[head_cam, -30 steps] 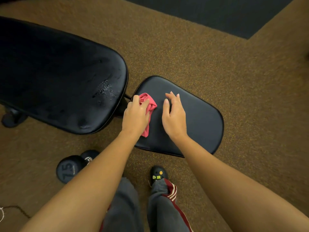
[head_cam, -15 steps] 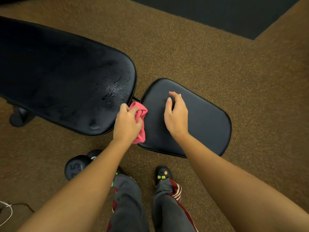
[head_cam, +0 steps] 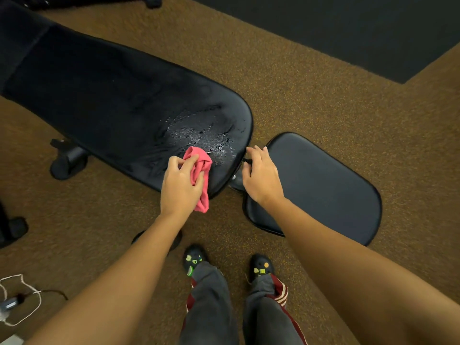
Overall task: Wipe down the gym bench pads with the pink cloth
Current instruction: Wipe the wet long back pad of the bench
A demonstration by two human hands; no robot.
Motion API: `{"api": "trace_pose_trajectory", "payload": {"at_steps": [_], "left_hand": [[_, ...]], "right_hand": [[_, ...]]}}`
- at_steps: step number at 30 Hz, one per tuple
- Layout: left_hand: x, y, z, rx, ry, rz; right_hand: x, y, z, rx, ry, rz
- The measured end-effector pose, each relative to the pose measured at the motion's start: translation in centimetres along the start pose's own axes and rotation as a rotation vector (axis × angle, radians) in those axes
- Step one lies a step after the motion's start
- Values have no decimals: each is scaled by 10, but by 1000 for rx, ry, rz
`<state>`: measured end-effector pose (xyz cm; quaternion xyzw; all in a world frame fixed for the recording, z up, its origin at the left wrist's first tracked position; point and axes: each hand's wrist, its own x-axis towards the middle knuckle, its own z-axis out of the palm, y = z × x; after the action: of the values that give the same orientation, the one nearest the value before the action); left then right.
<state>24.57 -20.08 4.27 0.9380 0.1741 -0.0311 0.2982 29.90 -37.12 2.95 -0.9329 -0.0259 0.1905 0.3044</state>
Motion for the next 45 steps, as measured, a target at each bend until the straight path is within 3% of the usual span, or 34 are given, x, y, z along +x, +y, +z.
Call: {"api": "trace_pose_trajectory", "payload": {"at_steps": [6, 11, 18, 28, 35, 45], "left_hand": [[22, -33, -15, -12, -42, 34], [41, -39, -7, -16, -63, 125], [45, -43, 12, 170, -93, 227], [33, -62, 7, 246, -97, 313], [67, -61, -2, 195, -83, 151], [1, -56, 11, 100, -96, 140]], "right_hand": [[22, -28, 22, -128, -27, -3], [42, -43, 40, -355, -3, -130], [52, -41, 57, -532, -56, -198], [54, -33, 62, -512, -27, -248], [56, -29, 59, -457, -28, -286], [54, -30, 63, -389, -45, -258]]}}
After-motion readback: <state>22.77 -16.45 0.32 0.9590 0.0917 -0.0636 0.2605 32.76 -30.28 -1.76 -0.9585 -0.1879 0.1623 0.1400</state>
